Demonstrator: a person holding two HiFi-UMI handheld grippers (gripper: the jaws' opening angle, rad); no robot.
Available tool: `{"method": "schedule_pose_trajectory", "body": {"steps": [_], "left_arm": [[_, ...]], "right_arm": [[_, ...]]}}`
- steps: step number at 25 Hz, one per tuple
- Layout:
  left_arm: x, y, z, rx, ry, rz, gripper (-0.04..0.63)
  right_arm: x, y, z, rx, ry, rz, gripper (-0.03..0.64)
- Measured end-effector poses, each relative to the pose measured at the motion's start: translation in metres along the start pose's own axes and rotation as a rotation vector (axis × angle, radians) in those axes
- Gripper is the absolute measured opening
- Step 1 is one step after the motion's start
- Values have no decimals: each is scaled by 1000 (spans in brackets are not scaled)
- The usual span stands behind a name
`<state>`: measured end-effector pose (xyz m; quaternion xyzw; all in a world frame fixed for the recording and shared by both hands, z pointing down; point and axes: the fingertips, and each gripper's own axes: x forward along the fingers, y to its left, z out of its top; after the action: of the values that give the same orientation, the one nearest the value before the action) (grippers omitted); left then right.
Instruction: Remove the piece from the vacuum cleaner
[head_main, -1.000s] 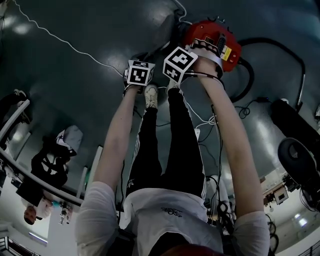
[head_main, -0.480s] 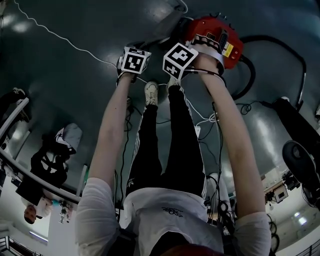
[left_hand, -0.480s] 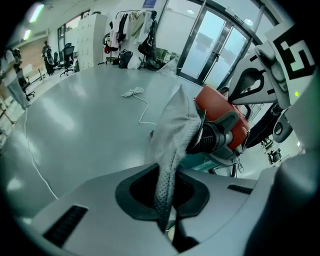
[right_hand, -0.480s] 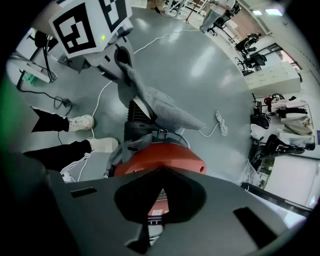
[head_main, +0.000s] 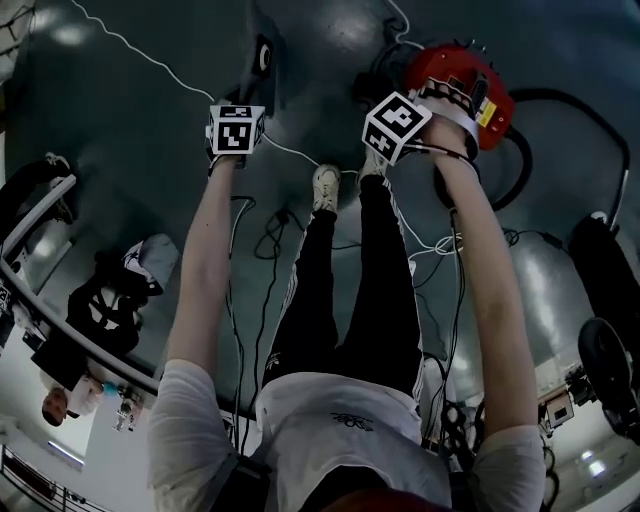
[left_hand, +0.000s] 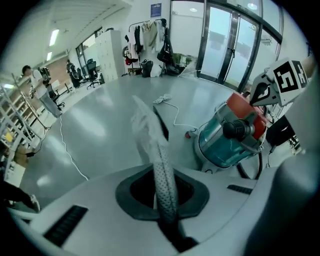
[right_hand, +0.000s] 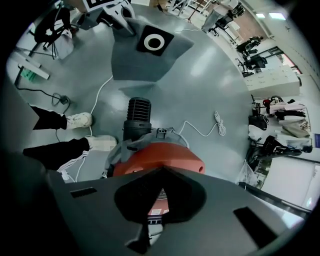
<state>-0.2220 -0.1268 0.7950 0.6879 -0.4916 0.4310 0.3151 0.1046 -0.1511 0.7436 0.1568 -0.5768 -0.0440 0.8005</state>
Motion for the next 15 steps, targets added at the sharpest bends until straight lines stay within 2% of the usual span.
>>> {"method": "schedule_pose_trajectory", "body": {"steps": [6,10,13,15], "left_arm": [[-21,-26,15,-87,-94,13,14],[-41,-16,27,-132,-120,31,14],[-64,-11,49,-192,-164,50,14],[-89,-16,72,-215,-222,47,14]], "right_arm": [[3,-1,2,44,-4,4,-3],[9,-1,4,146,-28,49,-3],[10,-7,2,171,-6,82,-3],[-6,-19,3,296,-43,76,-3]]}}
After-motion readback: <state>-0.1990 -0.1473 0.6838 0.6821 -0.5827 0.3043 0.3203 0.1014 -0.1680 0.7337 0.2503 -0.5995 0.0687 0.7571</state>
